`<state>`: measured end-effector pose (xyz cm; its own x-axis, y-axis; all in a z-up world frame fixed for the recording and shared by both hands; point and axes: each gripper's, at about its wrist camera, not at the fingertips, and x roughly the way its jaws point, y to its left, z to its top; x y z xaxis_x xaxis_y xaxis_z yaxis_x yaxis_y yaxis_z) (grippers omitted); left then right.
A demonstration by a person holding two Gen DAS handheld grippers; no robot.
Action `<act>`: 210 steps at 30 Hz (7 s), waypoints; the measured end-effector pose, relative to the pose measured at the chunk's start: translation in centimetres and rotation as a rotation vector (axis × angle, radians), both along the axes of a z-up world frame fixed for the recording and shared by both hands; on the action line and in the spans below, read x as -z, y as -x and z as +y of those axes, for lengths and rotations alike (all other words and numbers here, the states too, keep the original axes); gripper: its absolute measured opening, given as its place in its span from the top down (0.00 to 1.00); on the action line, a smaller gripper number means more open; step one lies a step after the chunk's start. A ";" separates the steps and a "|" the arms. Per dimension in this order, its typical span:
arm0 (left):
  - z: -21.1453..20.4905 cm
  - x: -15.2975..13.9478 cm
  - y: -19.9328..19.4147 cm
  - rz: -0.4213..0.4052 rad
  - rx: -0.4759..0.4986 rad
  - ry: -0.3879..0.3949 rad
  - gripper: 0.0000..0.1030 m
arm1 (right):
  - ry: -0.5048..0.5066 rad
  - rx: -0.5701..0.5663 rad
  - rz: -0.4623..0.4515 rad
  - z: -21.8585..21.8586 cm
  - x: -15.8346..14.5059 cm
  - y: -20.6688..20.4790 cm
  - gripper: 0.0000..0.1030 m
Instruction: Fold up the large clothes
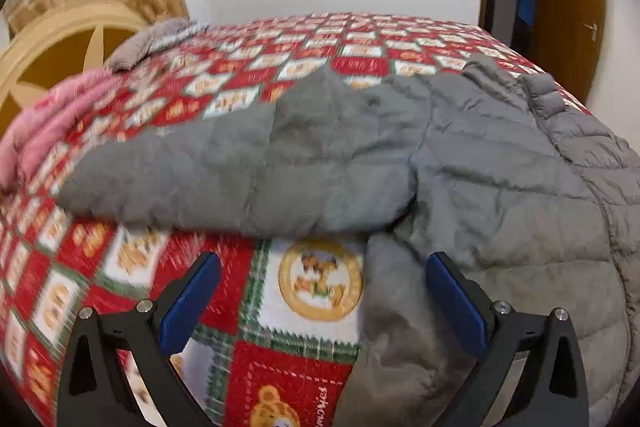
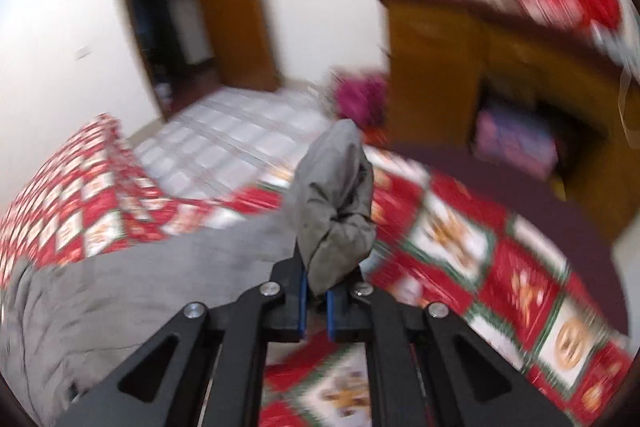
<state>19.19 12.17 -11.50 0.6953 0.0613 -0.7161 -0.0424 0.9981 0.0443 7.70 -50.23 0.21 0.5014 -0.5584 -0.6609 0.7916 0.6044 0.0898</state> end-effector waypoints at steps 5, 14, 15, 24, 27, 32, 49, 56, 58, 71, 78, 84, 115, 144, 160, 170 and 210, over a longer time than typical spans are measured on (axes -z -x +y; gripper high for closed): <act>1.2 1.1 1.1 -0.004 -0.054 0.070 0.01 | 0.114 -0.328 -0.016 11.3 -5.4 -5.7 0.92; 2.6 1.7 3.5 -0.043 -0.078 0.171 0.01 | -0.007 -0.822 0.030 31.3 -1.4 -14.7 0.92; 2.7 1.8 3.5 -0.042 -0.079 0.179 0.01 | -0.018 -0.850 0.040 32.6 -0.4 -15.4 0.92; 2.5 2.0 3.5 -0.052 -0.068 0.183 0.01 | -0.170 -1.030 0.109 44.8 8.5 -21.1 0.92; 2.5 2.0 3.5 -0.053 -0.065 0.182 0.01 | -0.203 -1.050 0.101 45.7 9.4 -21.3 0.85; 2.5 2.1 3.3 -0.054 -0.061 0.183 0.01 | -0.415 -1.206 0.029 46.3 9.8 -22.3 0.28; -1.7 -3.9 1.6 -0.077 0.030 0.036 0.01 | -0.140 -0.632 -0.089 20.6 2.1 -17.5 0.62; -8.0 -7.4 -4.8 -0.115 0.073 -0.003 0.01 | -0.415 -0.540 0.006 19.4 10.6 -18.3 0.81; -9.6 -6.2 -6.7 -0.103 0.027 -0.078 0.01 | -0.381 -0.537 0.028 19.9 11.1 -18.2 0.82; -5.4 0.6 -9.1 0.020 -0.058 0.006 0.01 | -0.031 -0.555 -0.040 22.2 3.7 -17.2 0.75; -2.7 -1.0 -7.3 0.018 -0.077 0.101 0.01 | -0.190 -0.555 0.108 21.8 11.3 -21.5 0.75; 4.1 -3.7 -4.2 -0.056 -0.138 0.128 0.01 | -0.099 -0.566 0.088 22.8 11.8 -20.7 0.72; 22.5 0.5 -5.5 -0.132 -0.741 0.484 0.20 | -0.105 -1.180 0.122 48.7 13.6 -19.9 0.67; -20.5 -9.0 3.3 -0.283 0.574 0.089 0.92 | -0.276 -0.547 -0.156 22.0 5.0 -6.9 0.58; -14.3 -7.1 9.5 -0.027 0.652 0.136 0.25 | -0.273 -0.603 -0.272 21.9 2.6 -6.0 0.09; -5.2 -12.2 1.3 -0.110 0.317 0.201 0.24 | -0.198 -0.759 0.078 27.7 8.2 -15.7 0.80; -5.1 -0.8 -5.9 0.113 0.135 0.035 0.06 | -0.003 -0.820 0.224 28.5 11.9 -19.4 0.64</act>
<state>25.13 7.10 -10.67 0.6104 -0.0535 -0.7903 0.0953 0.9954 0.0062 27.13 -21.68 -11.65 0.6035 -0.0736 -0.7940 0.1027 0.9946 -0.0142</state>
